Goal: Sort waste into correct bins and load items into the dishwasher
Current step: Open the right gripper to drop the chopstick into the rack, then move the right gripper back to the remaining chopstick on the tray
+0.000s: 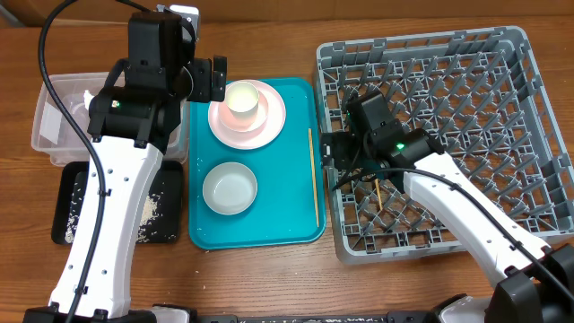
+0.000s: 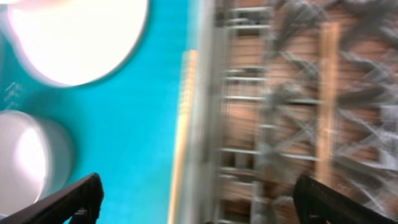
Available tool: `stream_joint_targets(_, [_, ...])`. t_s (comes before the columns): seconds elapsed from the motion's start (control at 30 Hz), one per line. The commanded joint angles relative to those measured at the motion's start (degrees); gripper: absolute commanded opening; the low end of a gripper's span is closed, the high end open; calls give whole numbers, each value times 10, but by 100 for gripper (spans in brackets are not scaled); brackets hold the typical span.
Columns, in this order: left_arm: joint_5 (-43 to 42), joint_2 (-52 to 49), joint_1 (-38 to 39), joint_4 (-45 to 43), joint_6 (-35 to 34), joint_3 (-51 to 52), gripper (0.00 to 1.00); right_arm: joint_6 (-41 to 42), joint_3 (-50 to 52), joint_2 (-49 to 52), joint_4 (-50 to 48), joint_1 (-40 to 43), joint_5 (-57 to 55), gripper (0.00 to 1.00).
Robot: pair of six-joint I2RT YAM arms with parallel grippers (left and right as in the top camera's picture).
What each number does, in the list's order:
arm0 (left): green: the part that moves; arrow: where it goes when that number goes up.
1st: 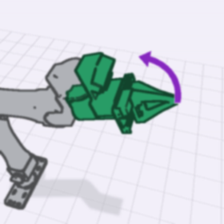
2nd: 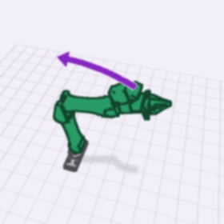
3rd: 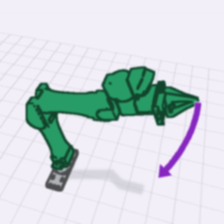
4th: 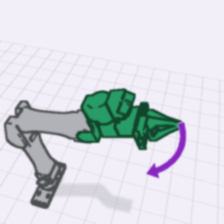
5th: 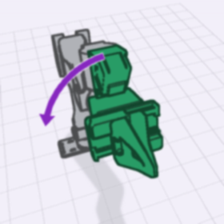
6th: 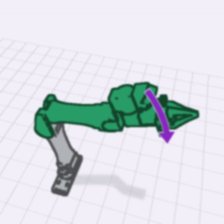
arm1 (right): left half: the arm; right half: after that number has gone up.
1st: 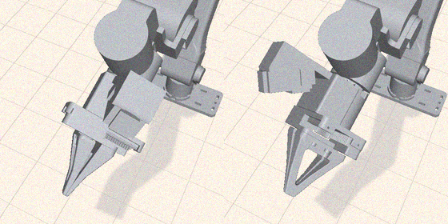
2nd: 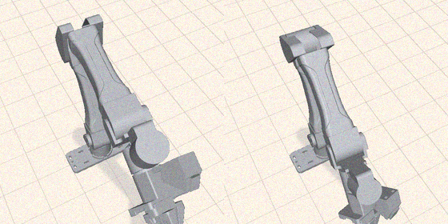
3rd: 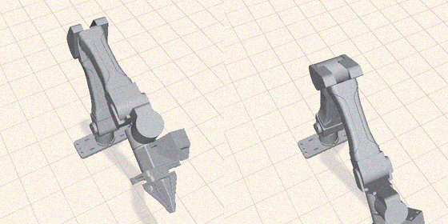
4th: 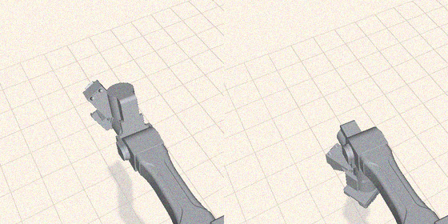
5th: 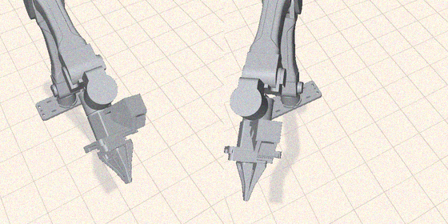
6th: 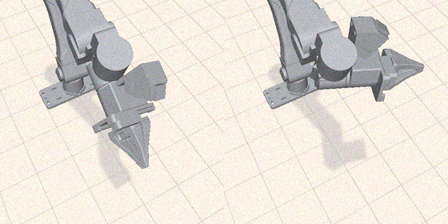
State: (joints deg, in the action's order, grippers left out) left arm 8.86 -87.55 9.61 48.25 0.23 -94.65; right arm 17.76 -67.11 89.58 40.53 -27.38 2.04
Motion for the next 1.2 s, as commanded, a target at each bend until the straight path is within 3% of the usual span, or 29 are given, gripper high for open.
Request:
stream_joint_targets(0.0, [5,2,-2,0,11,-8,100,2,-4,-9,-19,1,147,100])
stream_joint_targets(0.2, [5,2,-2,0,11,-8,100,17,-4,-9,-54,-5,221,100])
stream_joint_targets(0.4, [5,2,-2,0,11,-8,100,31,-4,-5,-87,-38,212,71])
stream_joint_targets(0.63, [5,2,-2,0,11,-8,100,131,-4,11,-103,-113,25,56])
stream_joint_targets(0.83, [5,2,-2,0,11,-8,100,213,-4,46,-104,-178,-124,56])
stream_joint_targets(0.93, [5,2,-2,0,11,-8,100,215,-4,78,-115,-203,-164,55])
stream_joint_targets(1.0, [5,2,-2,0,11,-8,100,219,-4,102,-124,-212,-182,49])
stream_joint_targets(1.17, [5,2,-2,0,11,-8,100,230,-4,156,-143,-215,-203,49])
